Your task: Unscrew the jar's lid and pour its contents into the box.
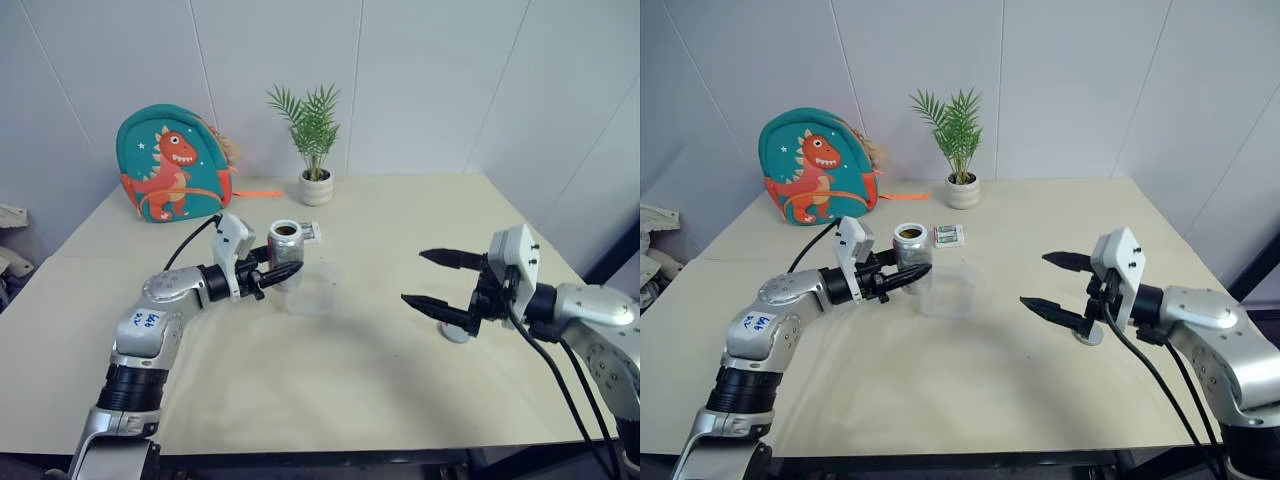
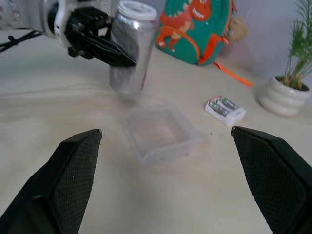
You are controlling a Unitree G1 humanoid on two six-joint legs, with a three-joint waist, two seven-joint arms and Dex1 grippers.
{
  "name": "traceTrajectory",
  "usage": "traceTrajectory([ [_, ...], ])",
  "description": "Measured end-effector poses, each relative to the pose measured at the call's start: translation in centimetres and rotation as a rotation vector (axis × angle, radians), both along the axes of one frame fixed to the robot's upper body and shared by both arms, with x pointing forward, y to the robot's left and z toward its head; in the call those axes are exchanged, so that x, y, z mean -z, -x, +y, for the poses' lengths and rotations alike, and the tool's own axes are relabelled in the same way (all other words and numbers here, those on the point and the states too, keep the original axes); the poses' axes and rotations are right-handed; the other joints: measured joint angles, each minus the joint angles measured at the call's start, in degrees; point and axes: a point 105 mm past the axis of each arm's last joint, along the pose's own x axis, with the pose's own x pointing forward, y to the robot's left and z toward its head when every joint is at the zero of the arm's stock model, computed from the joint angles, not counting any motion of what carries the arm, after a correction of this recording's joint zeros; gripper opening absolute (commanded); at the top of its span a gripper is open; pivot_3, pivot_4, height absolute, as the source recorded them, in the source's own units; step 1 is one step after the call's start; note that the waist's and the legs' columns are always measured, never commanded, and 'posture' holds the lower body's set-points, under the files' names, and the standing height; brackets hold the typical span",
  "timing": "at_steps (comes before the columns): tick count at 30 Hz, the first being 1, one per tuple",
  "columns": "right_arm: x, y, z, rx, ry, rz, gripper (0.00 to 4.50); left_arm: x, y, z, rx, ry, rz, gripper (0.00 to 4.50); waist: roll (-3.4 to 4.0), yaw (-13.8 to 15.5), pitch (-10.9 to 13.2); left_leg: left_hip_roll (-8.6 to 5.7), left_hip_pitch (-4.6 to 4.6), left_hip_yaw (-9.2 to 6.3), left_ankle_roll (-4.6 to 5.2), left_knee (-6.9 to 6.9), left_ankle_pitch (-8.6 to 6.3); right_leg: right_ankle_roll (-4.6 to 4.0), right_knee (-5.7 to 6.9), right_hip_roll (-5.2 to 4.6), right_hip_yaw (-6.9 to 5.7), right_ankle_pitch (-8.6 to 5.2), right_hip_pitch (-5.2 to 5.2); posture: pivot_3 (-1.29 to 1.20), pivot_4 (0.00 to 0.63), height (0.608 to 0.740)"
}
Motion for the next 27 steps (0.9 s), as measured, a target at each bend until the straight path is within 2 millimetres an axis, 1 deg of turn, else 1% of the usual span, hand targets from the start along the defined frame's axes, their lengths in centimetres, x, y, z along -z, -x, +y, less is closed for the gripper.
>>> traceTrajectory([
  [3,0.2,0.0,0.9,-0.042,0.014,0.011,4.49,-0.2,-1.3,1.4,-0.07,-0.044,-0.037,2.1,-0.01,0.06,0.01,-0.02,-0.03,0.01,0.0,-0.01,0.0,0.0,-0.09,-0.02,0.0,0.0,0.0,0.0,0.15,0.74],
  [6,0.7,0.1,1.7,-0.08,0.015,0.031,4.49,0.8,-2.8,2.4,-0.115,-0.105,-0.021,2.1,-0.02,0.09,0.01,-0.03,-0.07,0.01,0.01,-0.02,-0.01,0.0,-0.15,-0.03,-0.02,0.0,-0.01,0.0,0.15,0.74],
  [9,1.0,-0.1,2.3,-0.104,0.01,0.041,4.49,1.6,-4.4,3.0,-0.155,-0.157,-0.002,2.1,-0.05,0.19,0.03,-0.04,-0.11,0.01,0.01,-0.02,-0.01,0.01,-0.18,-0.03,-0.06,0.0,-0.03,0.0,0.15,0.74],
  [12,1.4,-0.6,2.1,-0.086,0.006,0.054,4.49,2.2,-5.2,3.0,-0.166,-0.222,-0.032,2.1,-0.06,0.27,0.04,-0.04,-0.15,0.01,0.04,-0.05,-0.03,0.01,-0.26,-0.04,-0.06,0.01,-0.03,0.0,0.15,0.74],
  [14,1.4,-0.6,2.1,-0.084,0.005,0.051,4.49,2.6,-5.6,2.5,-0.159,-0.274,-0.057,2.1,-0.06,0.4,0.04,-0.03,-0.2,0.01,0.04,-0.1,-0.03,0.02,-0.31,-0.04,-0.08,0.01,-0.08,0.0,0.15,0.74],
  [17,1.5,-0.6,2.2,-0.088,-0.004,0.051,4.49,2.5,-6.0,1.7,-0.15,-0.377,-0.132,2.1,-0.09,0.47,0.06,-0.03,-0.29,0.04,0.02,-0.12,-0.02,0.02,-0.32,-0.05,-0.09,0.01,-0.19,0.0,0.15,0.74],
  [19,1.9,-0.7,2.1,-0.082,-0.012,0.062,4.49,1.4,-6.5,1.2,-0.18,-0.505,-0.262,2.1,-0.12,0.73,0.07,-0.03,-0.35,0.05,0.02,-0.11,-0.01,0.03,-0.3,-0.04,-0.08,0.01,-0.29,0.0,0.15,0.74],
  [21,2.1,-0.7,2.2,-0.076,-0.023,0.068,4.49,-0.6,-7.1,0.9,-0.228,-0.684,-0.451,2.1,-0.21,0.97,0.12,-0.04,-0.42,0.12,0.0,-0.1,0.0,0.05,-0.23,-0.04,-0.03,0.03,-0.43,0.0,0.15,0.74],
  [22,2.1,-0.8,2.2,-0.072,-0.028,0.068,4.49,-1.8,-7.2,0.6,-0.248,-0.769,-0.563,2.1,-0.21,1.14,0.12,-0.05,-0.43,0.19,0.0,-0.1,0.0,0.05,-0.19,-0.05,0.02,0.03,-0.49,0.0,0.15,0.74],
  [24,2.1,-0.8,2.2,-0.067,-0.039,0.068,4.49,-3.7,-7.3,0.2,-0.273,-0.905,-0.742,2.1,-0.21,1.38,0.13,-0.06,-0.45,0.26,-0.02,-0.11,0.01,0.06,-0.18,-0.05,0.06,0.03,-0.55,0.0,0.15,0.74],
  [25,2.1,-0.9,2.2,-0.064,-0.045,0.068,4.49,-4.4,-7.3,-0.1,-0.282,-0.992,-0.85,2.1,-0.21,1.46,0.13,-0.07,-0.46,0.28,-0.02,-0.11,0.01,0.06,-0.15,-0.05,0.07,0.03,-0.58,0.0,0.15,0.74],
  [27,2.2,-0.9,2.2,-0.056,-0.057,0.072,4.49,-4.8,-7.2,-1.0,-0.268,-1.162,-1.037,2.1,-0.25,1.55,0.14,-0.07,-0.52,0.3,-0.02,-0.09,0.01,0.07,-0.1,-0.05,0.1,0.03,-0.63,0.0,0.15,0.74],
])
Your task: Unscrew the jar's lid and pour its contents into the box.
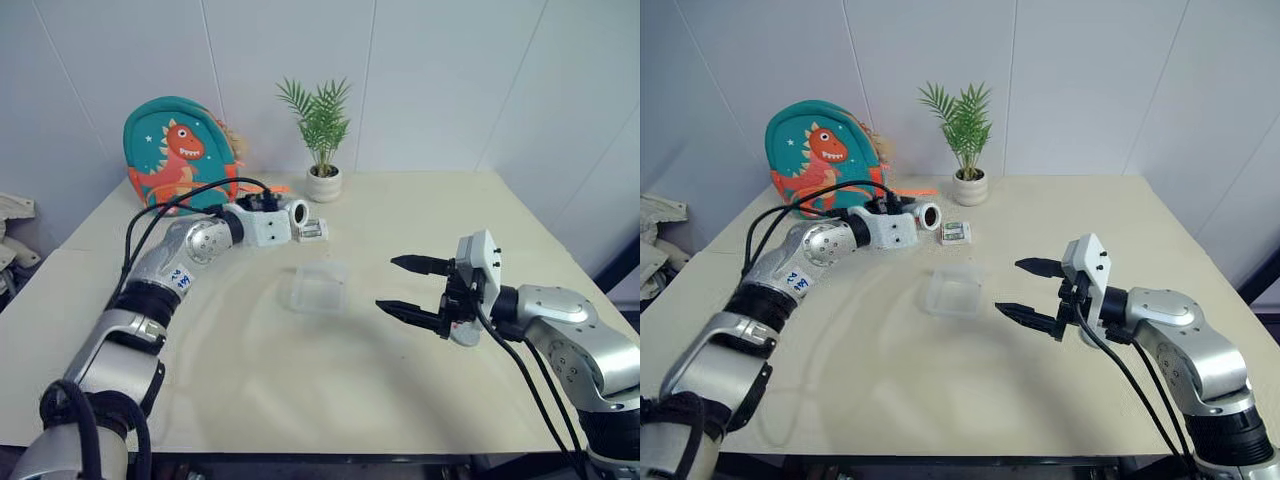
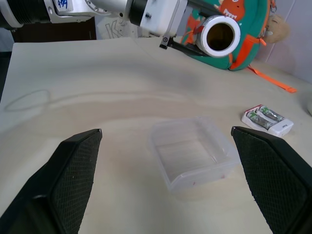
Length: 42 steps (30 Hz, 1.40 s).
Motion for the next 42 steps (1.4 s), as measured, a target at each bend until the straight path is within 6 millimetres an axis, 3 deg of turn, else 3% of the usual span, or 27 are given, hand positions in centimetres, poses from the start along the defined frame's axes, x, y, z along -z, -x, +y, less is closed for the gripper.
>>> traceTrajectory([
  [4,0.0,-0.3,0.2,0.019,-0.044,0.003,4.49,0.4,0.0,-2.4,0.066,-0.413,-0.313,2.1,-0.06,0.1,0.04,-0.02,-0.15,0.02,0.02,0.1,-0.01,0.02,0.19,0.01,0.03,0.01,-0.17,0.0,0.15,0.74],
  [7,0.0,-0.5,0.6,0.028,-0.089,0.017,4.49,0.1,0.3,-4.7,0.143,-0.575,-0.504,2.1,-0.08,0.08,0.04,-0.02,-0.39,0.01,0.03,0.23,0.0,0.03,0.52,0.02,0.03,0.01,-0.37,0.0,0.15,0.74],
  [13,-0.1,-0.7,1.0,0.039,-0.142,0.027,4.49,0.2,-0.1,-6.2,0.173,-0.69,-0.664,2.1,-0.08,-0.15,0.04,-0.02,-0.58,0.01,0.03,0.46,0.0,0.03,0.68,0.03,0.02,0.02,-0.53,0.0,0.15,0.74],
  [17,-0.2,-0.8,1.2,0.047,-0.168,0.033,4.49,1.4,-1.0,-5.4,0.14,-0.718,-0.627,2.1,-0.11,-0.14,0.06,-0.03,-0.61,0.01,0.05,0.63,-0.01,0.03,0.67,0.03,0.02,0.02,-0.55,0.0,0.15,0.74],
  [22,-0.5,-0.8,0.9,0.063,-0.189,0.034,4.49,0.7,-1.3,-4.8,0.103,-0.679,-0.603,2.1,-0.11,0.08,0.07,-0.04,-0.61,-0.01,0.05,0.67,-0.01,0.03,0.71,0.02,0.02,0.02,-0.54,0.0,0.15,0.74],
  [27,-0.6,-0.6,0.9,0.062,-0.204,0.038,4.49,-0.7,-1.6,-4.0,0.032,-0.478,-0.475,2.1,-0.11,-0.05,0.07,-0.03,-0.62,0.0,0.0,0.67,0.01,0.03,0.84,0.02,0.02,0.02,-0.54,0.0,0.15,0.74],
  [30,-0.3,-0.5,0.8,0.063,-0.206,0.048,4.49,-1.3,-1.8,-2.3,-0.035,-0.258,-0.331,2.1,-0.11,-0.3,0.06,-0.01,-0.59,0.01,-0.02,0.67,0.03,0.03,0.94,0.03,0.03,0.02,-0.55,0.0,0.15,0.74],
  [32,-0.2,-0.5,0.8,0.064,-0.206,0.053,4.49,-0.4,-2.1,-0.5,-0.087,-0.043,-0.158,2.1,-0.1,-0.36,0.06,0.0,-0.56,0.04,-0.06,0.71,0.05,0.03,1.03,0.02,0.03,0.01,-0.55,0.0,0.15,0.74],
  [34,-0.2,-0.5,0.8,0.061,-0.206,0.06,4.49,1.9,-2.4,1.4,-0.137,0.215,0.073,2.1,-0.1,-0.32,0.06,0.0,-0.56,0.01,-0.05,0.8,0.05,0.02,1.12,0.02,0.02,0.01,-0.55,0.0,0.15,0.74],
  [38,-0.2,-0.4,0.9,0.047,-0.202,0.067,4.49,5.6,-1.5,2.8,-0.128,0.674,0.431,2.1,-0.1,-0.26,0.06,0.0,-0.6,-0.07,0.0,0.97,0.03,0.02,1.23,0.01,0.01,0.02,-0.55,0.0,0.15,0.74],
  [42,-0.4,-0.3,1.1,0.028,-0.199,0.067,4.49,5.8,0.0,4.5,-0.099,1.11,0.627,2.1,-0.11,-0.3,0.06,0.01,-0.6,-0.17,0.01,1.14,0.03,0.02,1.41,0.02,0.01,0.02,-0.54,0.0,0.15,0.74],
])
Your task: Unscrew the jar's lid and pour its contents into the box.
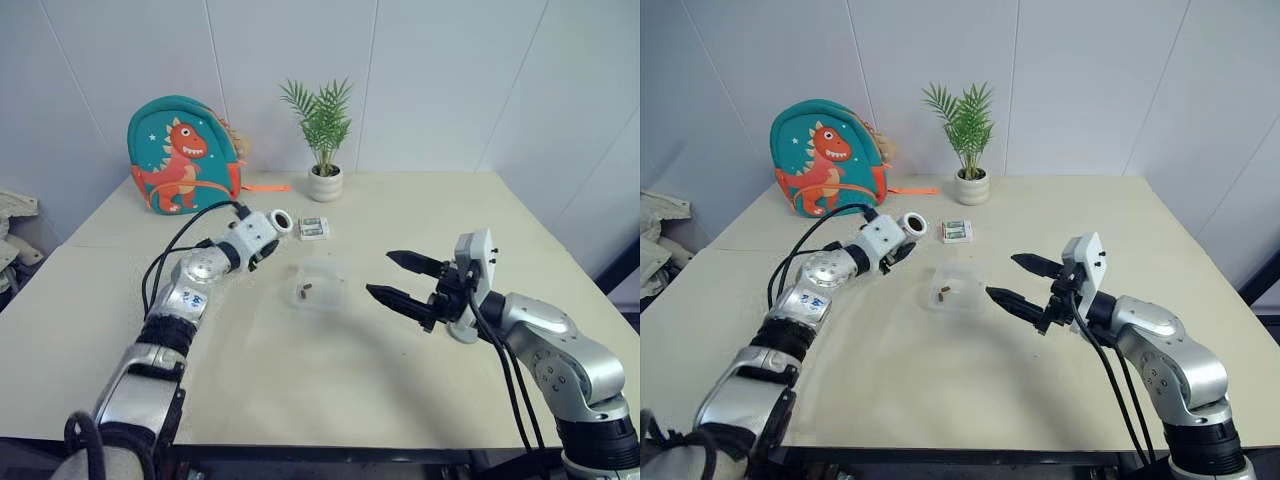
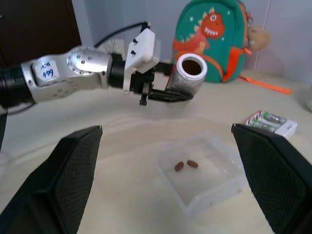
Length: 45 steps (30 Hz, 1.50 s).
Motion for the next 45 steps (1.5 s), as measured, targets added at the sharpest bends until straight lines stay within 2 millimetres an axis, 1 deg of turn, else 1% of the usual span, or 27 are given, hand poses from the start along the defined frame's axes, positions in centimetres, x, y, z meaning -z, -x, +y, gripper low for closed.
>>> traceTrajectory([
  [3,0.0,0.1,0.1,-0.013,0.003,0.006,4.49,0.1,0.7,2.5,-0.089,0.269,0.068,2.1,0.0,-0.36,0.0,0.0,0.07,0.01,0.01,0.15,0.0,0.0,0.01,0.01,0.06,0.0,0.0,0.0,0.15,0.74],
  [7,-0.2,0.4,0.6,-0.04,0.011,-0.004,4.49,2.0,1.6,5.8,-0.218,0.516,0.124,2.1,0.0,-0.45,0.0,0.0,0.17,-0.08,0.0,0.37,0.04,-0.07,0.18,0.02,0.04,0.05,0.1,0.0,0.15,0.74],
  [8,-0.3,0.5,0.8,-0.051,0.014,-0.007,4.49,2.7,1.9,6.7,-0.255,0.553,0.133,2.1,0.0,-0.45,0.0,0.01,0.18,-0.09,-0.01,0.41,0.04,-0.08,0.19,0.03,0.03,0.07,0.13,0.0,0.15,0.74],
  [10,-0.4,0.7,1.3,-0.073,0.02,-0.011,4.49,3.8,2.3,8.0,-0.298,0.571,0.147,2.1,0.0,-0.44,0.0,0.0,0.23,-0.11,-0.01,0.41,0.06,-0.1,0.13,0.04,0.01,0.19,0.2,0.0,0.15,0.74],
  [13,-0.3,0.8,1.8,-0.099,0.03,-0.011,4.49,4.6,2.8,9.9,-0.345,0.57,0.132,2.1,0.0,-0.29,0.0,-0.01,0.28,-0.11,0.01,0.41,0.09,-0.1,0.08,0.04,0.01,0.28,0.27,0.0,0.15,0.74],
  [15,-0.3,0.9,2.3,-0.121,0.038,-0.014,4.49,5.4,3.0,11.4,-0.387,0.553,0.13,2.1,0.0,-0.31,0.0,0.0,0.36,-0.09,0.01,0.4,0.09,-0.12,0.06,0.05,0.01,0.31,0.33,0.0,0.15,0.74],
  [17,-0.2,1.0,2.6,-0.134,0.043,-0.013,4.49,6.3,3.3,12.4,-0.417,0.553,0.104,2.1,0.0,-0.15,0.0,0.01,0.42,-0.09,0.01,0.38,0.09,-0.12,0.02,0.04,0.0,0.31,0.39,0.0,0.15,0.74],
  [20,0.3,1.0,3.0,-0.143,0.067,-0.008,4.49,7.7,3.5,13.0,-0.425,0.541,0.092,2.1,0.0,-0.01,0.0,0.0,0.4,-0.09,0.01,0.37,0.09,-0.12,-0.02,0.04,-0.01,0.31,0.39,0.0,0.15,0.74],
  [26,0.9,1.3,3.5,-0.175,0.115,-0.028,4.49,8.4,3.8,13.6,-0.394,0.491,0.038,2.1,0.0,0.01,-0.01,0.0,0.4,-0.08,0.02,0.32,0.08,-0.12,-0.09,0.02,-0.02,0.31,0.4,0.0,0.15,0.74],
  [28,1.1,1.4,3.7,-0.187,0.134,-0.038,4.5,8.5,4.0,13.6,-0.389,0.483,0.026,2.83,0.0,-0.11,-0.01,0.01,0.43,-0.06,0.02,0.31,0.08,-0.12,-0.08,0.02,-0.01,0.31,0.4,0.0,0.15,0.74],
  [29,1.2,1.5,3.7,-0.192,0.142,-0.039,4.5,8.8,4.1,13.7,-0.39,0.481,0.027,3.08,0.0,-0.13,-0.01,0.01,0.48,-0.04,0.02,0.28,0.08,-0.12,-0.08,0.02,0.0,0.31,0.44,0.0,0.15,0.74],
  [30,1.2,1.5,3.7,-0.195,0.15,-0.043,4.5,9.4,4.2,13.7,-0.389,0.479,0.041,3.32,0.0,-0.14,-0.01,0.01,0.52,-0.03,0.02,0.26,0.09,-0.13,-0.08,0.02,0.0,0.31,0.45,0.0,0.15,0.74],
  [33,1.2,1.6,3.7,-0.201,0.159,-0.056,4.5,11.1,4.7,13.9,-0.403,0.474,0.083,4.28,-0.01,-0.13,0.0,0.03,0.51,-0.03,0.02,0.23,0.08,-0.13,-0.1,0.03,-0.01,0.32,0.45,0.0,0.15,0.74],
  [34,1.2,1.6,3.7,-0.203,0.16,-0.058,4.5,11.4,4.8,13.9,-0.406,0.473,0.088,4.49,-0.01,-0.12,0.0,0.03,0.51,-0.03,0.02,0.21,0.09,-0.13,-0.11,0.02,-0.01,0.32,0.45,0.0,0.15,0.74],
  [40,1.3,1.7,3.7,-0.211,0.168,-0.06,4.5,11.4,5.2,13.9,-0.395,0.457,0.078,4.49,-0.01,-0.11,0.0,0.03,0.51,-0.02,0.02,0.08,0.08,-0.13,-0.23,0.0,-0.01,0.32,0.44,0.0,0.15,0.74],
  [45,1.3,1.7,3.7,-0.211,0.169,-0.059,4.5,11.0,6.6,14.1,-0.393,0.424,0.051,4.49,-0.01,-0.22,0.0,0.07,0.62,0.03,0.0,-0.24,0.09,-0.16,-0.34,-0.02,0.01,0.3,0.43,0.0,0.15,0.74],
])
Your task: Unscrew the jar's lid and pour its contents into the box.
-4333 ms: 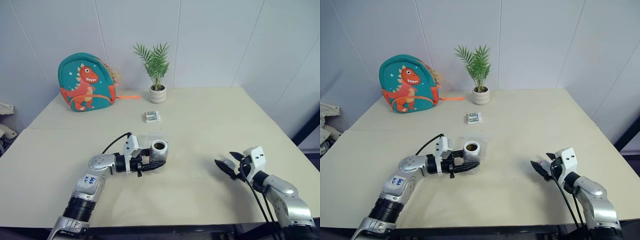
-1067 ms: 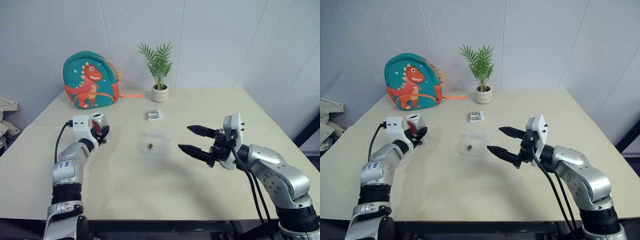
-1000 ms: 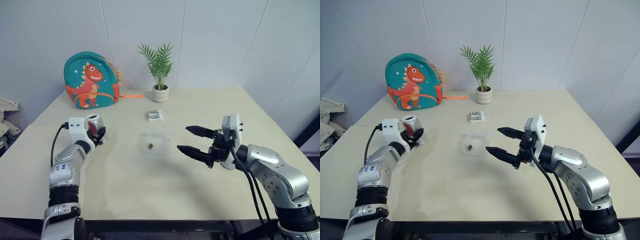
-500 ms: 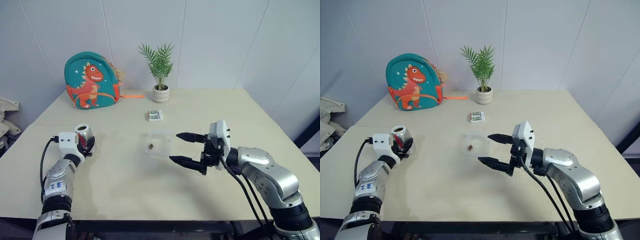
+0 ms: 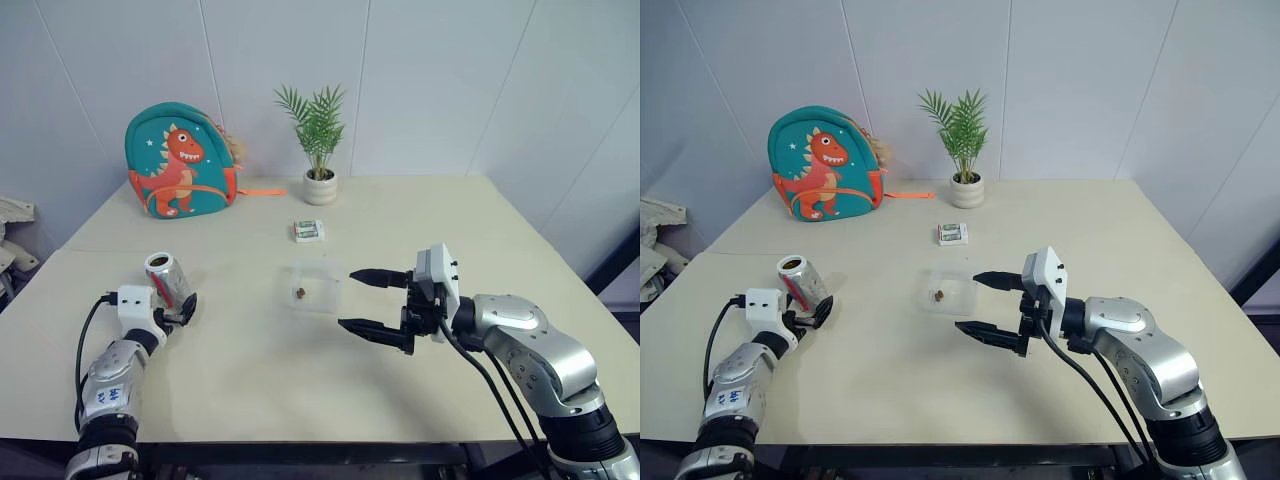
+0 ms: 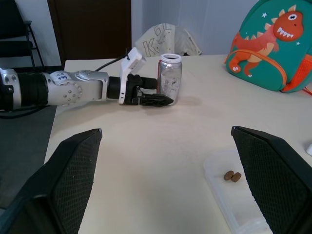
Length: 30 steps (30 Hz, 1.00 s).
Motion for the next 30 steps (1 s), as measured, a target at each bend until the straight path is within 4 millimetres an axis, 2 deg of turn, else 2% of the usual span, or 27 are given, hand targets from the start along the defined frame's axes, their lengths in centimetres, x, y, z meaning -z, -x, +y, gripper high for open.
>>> traceTrajectory([
  [7,0.5,0.0,-0.7,0.02,0.0,0.015,4.5,-0.4,3.8,1.1,0.039,-0.014,0.038,4.49,0.0,-0.15,0.0,0.03,0.09,0.01,0.0,-0.23,0.0,-0.05,-0.18,-0.04,0.07,-0.02,0.0,0.0,0.15,0.74],
  [11,0.2,-0.1,-2.0,0.06,-0.001,-0.026,4.5,-1.2,6.4,0.9,0.162,-0.125,0.083,4.49,0.0,-0.27,0.0,0.03,0.16,0.01,0.0,-0.34,-0.01,-0.09,-0.37,-0.1,0.04,-0.04,0.12,0.0,0.15,0.74],
  [13,0.3,-0.3,-2.7,0.094,0.002,-0.049,4.5,-2.1,7.0,0.1,0.235,-0.17,0.071,4.49,0.0,-0.1,0.0,0.02,0.16,0.04,0.0,-0.36,-0.01,-0.12,-0.43,-0.14,-0.02,-0.05,0.14,0.0,0.15,0.74],
  [16,1.1,-0.8,-4.6,0.162,0.047,-0.083,4.5,-4.5,7.7,-3.3,0.444,-0.249,0.012,4.49,0.0,0.51,0.0,-0.02,0.16,-0.01,0.03,-0.37,-0.02,-0.17,-0.6,-0.29,-0.17,-0.07,0.29,0.0,0.15,0.74],
  [18,1.5,-0.8,-5.7,0.188,0.076,-0.103,4.5,-5.5,8.0,-5.3,0.574,-0.313,-0.001,4.49,0.01,0.34,0.0,-0.06,0.21,0.04,0.05,-0.43,-0.04,-0.18,-0.71,-0.33,-0.15,-0.06,0.35,0.0,0.15,0.74],
  [22,2.2,-1.1,-7.7,0.214,0.159,-0.127,4.5,-7.3,7.2,-8.8,0.79,-0.387,-0.046,4.49,0.04,0.19,0.02,-0.02,0.35,0.05,0.07,-0.49,-0.04,-0.2,-0.89,-0.21,-0.22,-0.02,0.59,0.0,0.15,0.74],
  [26,2.9,-1.5,-9.9,0.266,0.186,-0.076,4.5,-8.5,6.3,-10.5,0.909,-0.425,-0.088,4.49,0.04,-0.23,0.02,0.04,0.37,0.08,0.09,-0.51,-0.05,-0.16,-0.92,-0.08,-0.2,-0.01,0.61,0.0,0.15,0.74],
  [30,3.3,-0.9,-10.3,0.256,0.193,-0.05,4.5,-7.5,6.3,-10.5,0.977,-0.446,-0.05,4.49,0.06,-1.17,0.03,0.09,0.37,0.07,0.09,-0.65,-0.05,-0.17,-0.99,-0.02,-0.19,-0.03,0.59,0.0,0.15,0.74],
])
